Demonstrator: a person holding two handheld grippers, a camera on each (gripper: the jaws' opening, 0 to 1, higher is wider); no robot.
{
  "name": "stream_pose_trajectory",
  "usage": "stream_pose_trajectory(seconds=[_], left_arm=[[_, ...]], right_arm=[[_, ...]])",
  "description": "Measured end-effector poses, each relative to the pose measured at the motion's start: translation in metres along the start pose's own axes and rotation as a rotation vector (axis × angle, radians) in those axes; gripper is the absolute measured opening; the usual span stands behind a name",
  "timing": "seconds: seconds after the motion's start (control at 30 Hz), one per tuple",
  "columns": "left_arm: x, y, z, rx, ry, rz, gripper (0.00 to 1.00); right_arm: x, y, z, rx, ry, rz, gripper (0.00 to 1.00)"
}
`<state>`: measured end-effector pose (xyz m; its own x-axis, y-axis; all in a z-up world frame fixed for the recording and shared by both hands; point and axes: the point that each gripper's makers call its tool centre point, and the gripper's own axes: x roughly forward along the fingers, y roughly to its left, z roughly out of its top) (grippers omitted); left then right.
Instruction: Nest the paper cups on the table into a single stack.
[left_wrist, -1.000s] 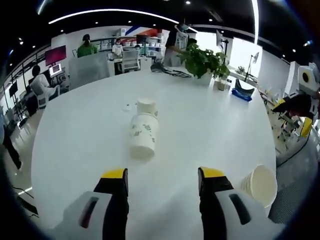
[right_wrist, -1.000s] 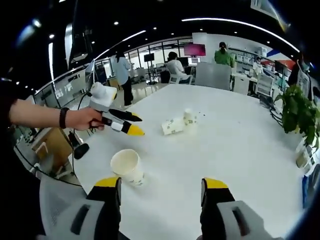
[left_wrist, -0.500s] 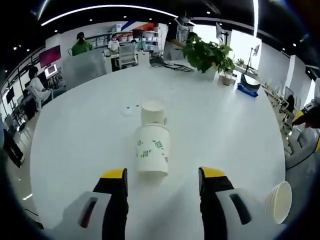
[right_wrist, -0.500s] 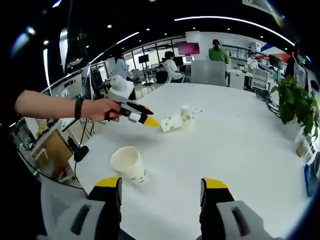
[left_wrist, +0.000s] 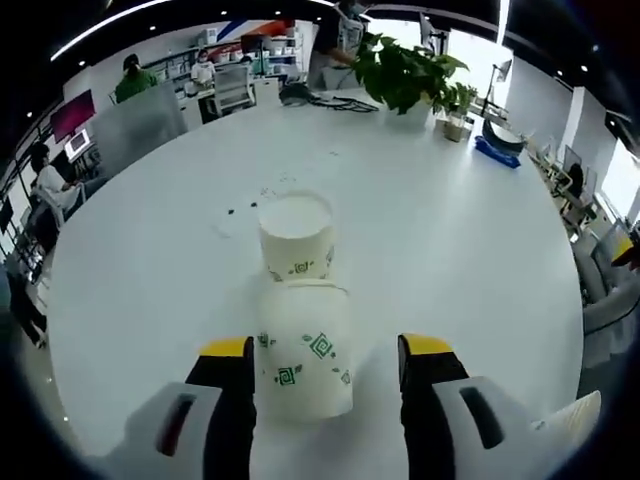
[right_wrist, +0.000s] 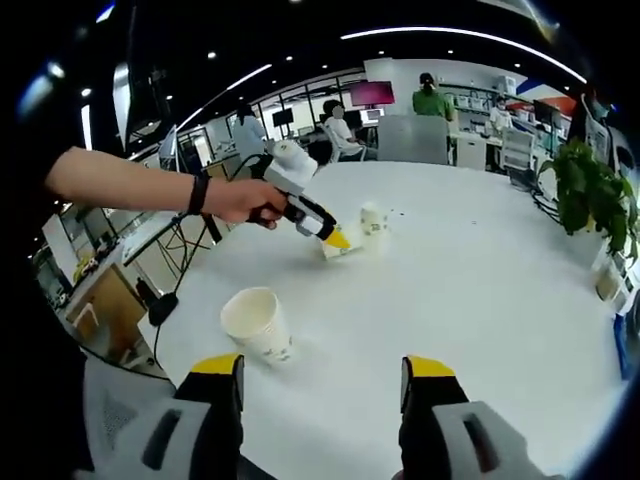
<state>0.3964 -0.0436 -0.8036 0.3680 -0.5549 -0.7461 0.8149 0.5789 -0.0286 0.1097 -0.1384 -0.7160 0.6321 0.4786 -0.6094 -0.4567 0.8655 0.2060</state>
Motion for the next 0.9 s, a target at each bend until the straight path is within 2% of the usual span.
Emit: stream_pose_trajectory(seconds=[0.2, 0.33, 0.57, 0.77, 0.9], left_arm=[[0.009, 0.012, -0.009, 0.016, 0.056, 0.003, 0.5], [0.009, 0.013, -0.02, 0.016, 0.081, 0.016, 0.4], [0.005, 0.009, -0.024, 0.016, 0.088, 0.014, 0.37], [-0.016, 0.003, -0.028, -0.007, 0.071, 0.02, 0.34], [-0.024, 0.009, -0.029, -0.007, 0.052, 0.024, 0.34]], right_arm=[[-0.004, -0.008, -0.006, 0.025, -0.001, -0.014, 0.62], [-0.008, -0.007, -0.013, 0.038, 0.007, -0.021, 0.62], [-0.01, -0.008, -0.018, 0.054, 0.015, -0.03, 0.61], [-0.007, -0.006, -0.015, 0.054, 0.006, -0.024, 0.61], [-0.004, -0.004, -0.012, 0.044, 0.001, -0.017, 0.6]])
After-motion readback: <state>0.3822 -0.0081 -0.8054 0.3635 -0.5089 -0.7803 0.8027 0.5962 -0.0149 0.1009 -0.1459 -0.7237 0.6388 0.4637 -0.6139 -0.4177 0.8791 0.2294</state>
